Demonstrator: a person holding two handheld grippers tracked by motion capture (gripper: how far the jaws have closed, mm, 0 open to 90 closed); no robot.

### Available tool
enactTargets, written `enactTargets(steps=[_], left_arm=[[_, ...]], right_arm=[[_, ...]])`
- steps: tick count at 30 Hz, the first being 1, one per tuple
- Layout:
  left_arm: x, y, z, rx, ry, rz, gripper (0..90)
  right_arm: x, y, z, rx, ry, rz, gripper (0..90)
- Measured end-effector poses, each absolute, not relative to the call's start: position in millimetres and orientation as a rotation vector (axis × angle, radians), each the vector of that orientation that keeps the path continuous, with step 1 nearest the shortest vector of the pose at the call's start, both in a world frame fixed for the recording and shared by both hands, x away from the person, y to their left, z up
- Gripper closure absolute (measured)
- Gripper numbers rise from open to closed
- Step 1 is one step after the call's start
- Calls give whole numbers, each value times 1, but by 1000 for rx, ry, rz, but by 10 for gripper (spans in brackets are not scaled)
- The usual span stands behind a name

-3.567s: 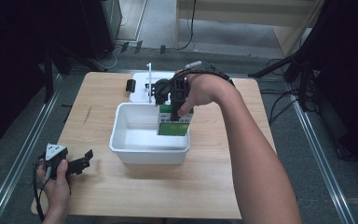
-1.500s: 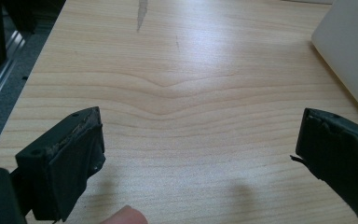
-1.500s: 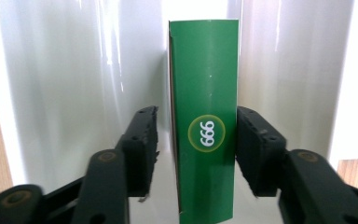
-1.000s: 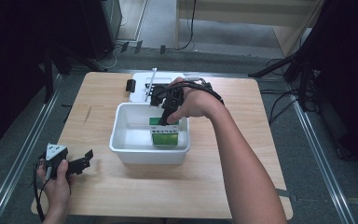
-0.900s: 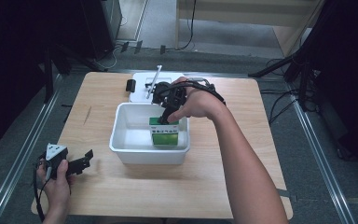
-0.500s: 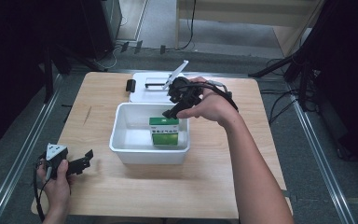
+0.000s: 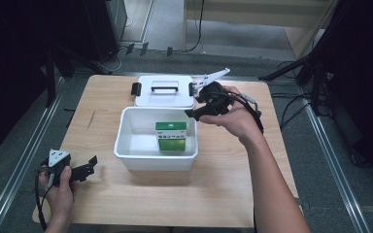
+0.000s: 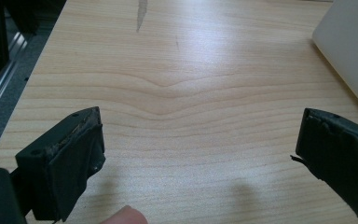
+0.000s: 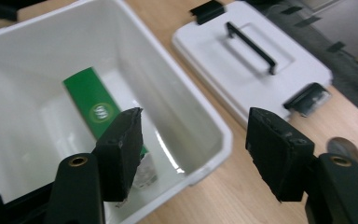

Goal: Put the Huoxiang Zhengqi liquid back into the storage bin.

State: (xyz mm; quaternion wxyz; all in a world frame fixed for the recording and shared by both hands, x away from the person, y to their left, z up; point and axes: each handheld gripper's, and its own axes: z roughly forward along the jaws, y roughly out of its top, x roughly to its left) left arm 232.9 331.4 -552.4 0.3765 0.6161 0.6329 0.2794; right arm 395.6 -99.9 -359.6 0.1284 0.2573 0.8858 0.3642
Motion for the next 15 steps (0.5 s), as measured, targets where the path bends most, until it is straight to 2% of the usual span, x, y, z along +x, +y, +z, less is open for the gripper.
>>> enactTargets(steps=[15], left_arm=[[233,331,-552,1581,1618,718,18]], right_arm=[[383,-162,-386,962,2141,1352,378]])
